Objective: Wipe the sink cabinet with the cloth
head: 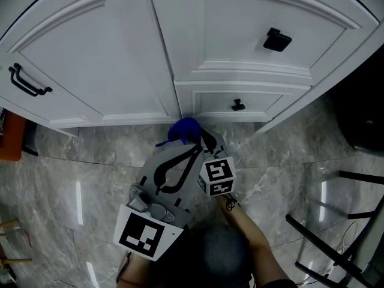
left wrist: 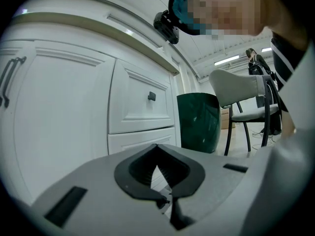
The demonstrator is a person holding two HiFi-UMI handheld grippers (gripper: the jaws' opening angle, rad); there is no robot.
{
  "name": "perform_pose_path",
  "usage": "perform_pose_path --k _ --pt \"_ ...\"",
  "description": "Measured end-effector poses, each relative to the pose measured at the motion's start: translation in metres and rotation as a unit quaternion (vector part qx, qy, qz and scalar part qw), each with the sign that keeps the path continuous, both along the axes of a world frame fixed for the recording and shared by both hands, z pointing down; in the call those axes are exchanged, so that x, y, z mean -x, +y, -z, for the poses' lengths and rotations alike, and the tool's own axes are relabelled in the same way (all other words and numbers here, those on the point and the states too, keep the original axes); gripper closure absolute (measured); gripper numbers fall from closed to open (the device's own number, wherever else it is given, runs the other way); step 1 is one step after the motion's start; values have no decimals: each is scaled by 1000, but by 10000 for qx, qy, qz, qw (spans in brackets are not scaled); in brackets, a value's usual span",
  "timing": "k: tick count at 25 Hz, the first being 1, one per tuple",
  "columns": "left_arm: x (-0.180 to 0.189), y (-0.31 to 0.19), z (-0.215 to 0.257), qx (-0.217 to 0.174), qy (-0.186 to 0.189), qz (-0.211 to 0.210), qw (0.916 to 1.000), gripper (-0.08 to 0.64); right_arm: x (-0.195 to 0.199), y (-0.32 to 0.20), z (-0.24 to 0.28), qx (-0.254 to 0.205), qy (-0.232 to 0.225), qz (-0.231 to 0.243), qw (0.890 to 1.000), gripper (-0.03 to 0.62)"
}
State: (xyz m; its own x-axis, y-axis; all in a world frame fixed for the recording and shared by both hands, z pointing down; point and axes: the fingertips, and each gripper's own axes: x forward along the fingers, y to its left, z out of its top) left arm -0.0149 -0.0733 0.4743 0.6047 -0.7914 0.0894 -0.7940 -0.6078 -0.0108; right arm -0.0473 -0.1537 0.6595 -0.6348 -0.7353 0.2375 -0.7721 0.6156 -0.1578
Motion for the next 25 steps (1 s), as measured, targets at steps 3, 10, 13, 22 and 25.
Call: perform_pose_path --k 3,10,13,22,25 --pt "-6 2 -1 -66 -113 -95 9999 555 1 -14 -10 71 149 -89 9998 476" --pt "-26 9 -11 -99 -643 -493 9967 555 -9 -23 -13 124 131 -179 9997 477" --pt "-29 8 -11 -116 -685 -513 9963 555 -15 -23 -13 102 156 -253 9995 477" --pt "-38 5 -15 -144 -793 -618 9948 555 -32 -24 -14 50 213 -474 9986 477" --pt "-43 4 -17 -149 -812 -672 9943 555 -37 -25 -14 39 221 -545 9983 477"
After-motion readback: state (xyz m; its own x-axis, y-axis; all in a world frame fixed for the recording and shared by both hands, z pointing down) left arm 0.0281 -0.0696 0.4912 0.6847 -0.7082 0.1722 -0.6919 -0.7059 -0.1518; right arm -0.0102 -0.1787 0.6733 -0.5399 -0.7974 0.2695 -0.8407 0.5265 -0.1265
